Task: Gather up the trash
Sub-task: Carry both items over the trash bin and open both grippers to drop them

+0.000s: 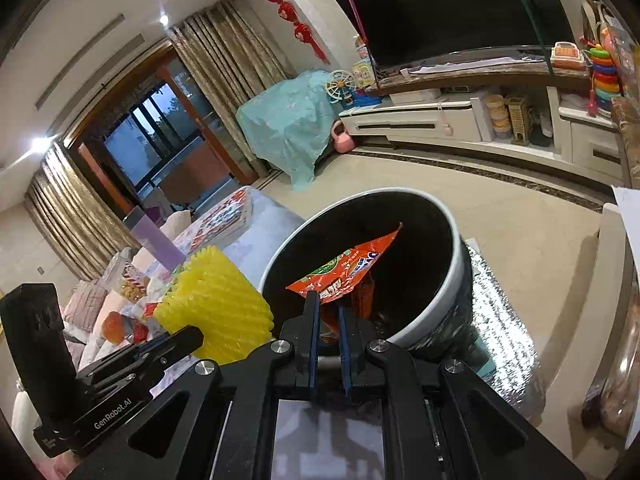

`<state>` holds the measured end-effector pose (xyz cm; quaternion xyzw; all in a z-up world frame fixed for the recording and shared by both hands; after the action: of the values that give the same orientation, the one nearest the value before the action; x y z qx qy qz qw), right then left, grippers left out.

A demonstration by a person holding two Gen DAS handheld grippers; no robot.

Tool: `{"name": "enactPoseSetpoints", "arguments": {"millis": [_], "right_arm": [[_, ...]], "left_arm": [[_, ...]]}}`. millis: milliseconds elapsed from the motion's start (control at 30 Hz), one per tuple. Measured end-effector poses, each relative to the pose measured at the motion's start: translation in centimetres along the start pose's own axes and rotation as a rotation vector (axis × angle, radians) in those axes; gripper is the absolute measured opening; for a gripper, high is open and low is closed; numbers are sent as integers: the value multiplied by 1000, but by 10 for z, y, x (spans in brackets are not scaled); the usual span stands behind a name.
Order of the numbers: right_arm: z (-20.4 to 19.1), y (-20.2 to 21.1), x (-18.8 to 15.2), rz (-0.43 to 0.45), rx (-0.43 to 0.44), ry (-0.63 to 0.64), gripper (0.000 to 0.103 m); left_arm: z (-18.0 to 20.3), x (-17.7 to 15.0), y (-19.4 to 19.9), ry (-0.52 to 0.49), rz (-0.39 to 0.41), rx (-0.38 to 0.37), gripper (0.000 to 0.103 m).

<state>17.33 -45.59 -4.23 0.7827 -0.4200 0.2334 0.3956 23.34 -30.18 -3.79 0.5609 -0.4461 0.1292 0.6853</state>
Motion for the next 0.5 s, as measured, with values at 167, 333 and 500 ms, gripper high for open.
{"name": "enactPoseSetpoints", "arguments": {"millis": [167, 333, 500], "right_arm": [[9, -5, 8, -10, -10, -5, 8], [12, -11, 13, -29, -20, -4, 8], [19, -15, 18, -40, -34, -20, 9]], "left_arm": [[7, 6, -13, -12, -19, 1, 12], [11, 14, -26, -9, -44, -15, 12], [16, 19, -33, -23, -44, -9, 16]]}}
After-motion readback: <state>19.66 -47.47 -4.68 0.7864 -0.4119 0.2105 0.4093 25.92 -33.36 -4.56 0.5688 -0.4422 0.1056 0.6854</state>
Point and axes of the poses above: each gripper's, at about its wrist camera, not at the fingertips, and y roughly against the way its jaws point, z to its right, x to its top, the point moved 4 cm from there along -y, roughly the way its jaws point, and after that the axes turned 13 degrees about x, right-handed, at the moved point
